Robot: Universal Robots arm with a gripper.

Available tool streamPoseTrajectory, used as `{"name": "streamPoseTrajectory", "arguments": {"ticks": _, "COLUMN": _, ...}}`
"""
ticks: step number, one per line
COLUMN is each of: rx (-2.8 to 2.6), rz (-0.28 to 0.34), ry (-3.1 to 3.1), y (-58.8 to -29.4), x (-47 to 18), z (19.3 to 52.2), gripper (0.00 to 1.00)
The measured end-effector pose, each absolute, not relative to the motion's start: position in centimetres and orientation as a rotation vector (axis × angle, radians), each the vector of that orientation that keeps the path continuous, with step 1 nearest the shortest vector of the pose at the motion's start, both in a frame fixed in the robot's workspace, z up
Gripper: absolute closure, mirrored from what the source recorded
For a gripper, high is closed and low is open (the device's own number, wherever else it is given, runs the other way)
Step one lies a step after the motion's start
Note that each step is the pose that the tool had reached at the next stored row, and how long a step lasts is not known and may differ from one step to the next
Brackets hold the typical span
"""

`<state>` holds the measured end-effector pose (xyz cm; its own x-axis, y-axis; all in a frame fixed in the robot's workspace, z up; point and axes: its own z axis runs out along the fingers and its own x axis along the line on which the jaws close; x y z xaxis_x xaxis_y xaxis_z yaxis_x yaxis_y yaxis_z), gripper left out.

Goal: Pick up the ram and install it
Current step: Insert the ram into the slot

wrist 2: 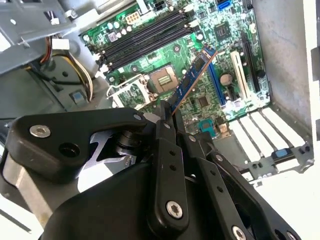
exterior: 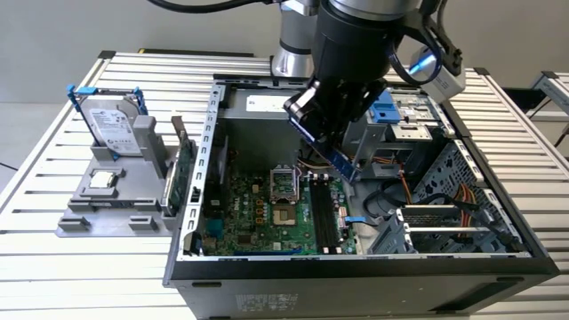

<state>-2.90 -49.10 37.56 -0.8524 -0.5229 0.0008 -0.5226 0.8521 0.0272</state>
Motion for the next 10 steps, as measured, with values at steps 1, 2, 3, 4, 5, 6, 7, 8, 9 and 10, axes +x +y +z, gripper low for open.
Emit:
{"name": "streamPoseTrajectory", "arguments": {"ticks": 1, "rx": 0.83, "rz": -0.041, "ry": -3.021, "y": -49.1, "x": -2.89, "z": 37.56, "gripper": 1.0}}
{"name": "streamPoseTrajectory", "arguments": {"ticks": 2, "rx": 0.81, "rz": -0.041, "ry": -3.027, "y": -49.1, "x": -2.89, "z": 37.55, "gripper": 1.0}}
{"name": "streamPoseTrajectory", "arguments": {"ticks": 3, "rx": 0.787, "rz": -0.041, "ry": -3.033, "y": -49.1, "x": -2.89, "z": 37.55, "gripper": 1.0}}
{"name": "streamPoseTrajectory", "arguments": {"ticks": 4, "rx": 0.724, "rz": -0.041, "ry": -3.05, "y": -49.1, "x": -2.89, "z": 37.53, "gripper": 1.0}}
{"name": "streamPoseTrajectory", "arguments": {"ticks": 5, "rx": 0.688, "rz": -0.041, "ry": -3.058, "y": -49.1, "x": -2.89, "z": 37.53, "gripper": 1.0}}
{"name": "streamPoseTrajectory", "arguments": {"ticks": 6, "rx": 0.667, "rz": -0.041, "ry": -3.063, "y": -49.1, "x": -2.89, "z": 37.52, "gripper": 1.0}}
{"name": "streamPoseTrajectory", "arguments": {"ticks": 7, "rx": 0.645, "rz": -0.041, "ry": -3.068, "y": -49.1, "x": -2.89, "z": 37.52, "gripper": 1.0}}
{"name": "streamPoseTrajectory", "arguments": {"ticks": 8, "rx": 0.626, "rz": -0.041, "ry": -3.072, "y": -49.1, "x": -2.89, "z": 37.51, "gripper": 1.0}}
{"name": "streamPoseTrajectory", "arguments": {"ticks": 9, "rx": 0.605, "rz": -0.041, "ry": -3.076, "y": -49.1, "x": -2.89, "z": 37.51, "gripper": 1.0}}
{"name": "streamPoseTrajectory", "arguments": {"ticks": 10, "rx": 0.585, "rz": -0.042, "ry": -3.08, "y": -49.1, "x": -2.89, "z": 37.5, "gripper": 1.0}}
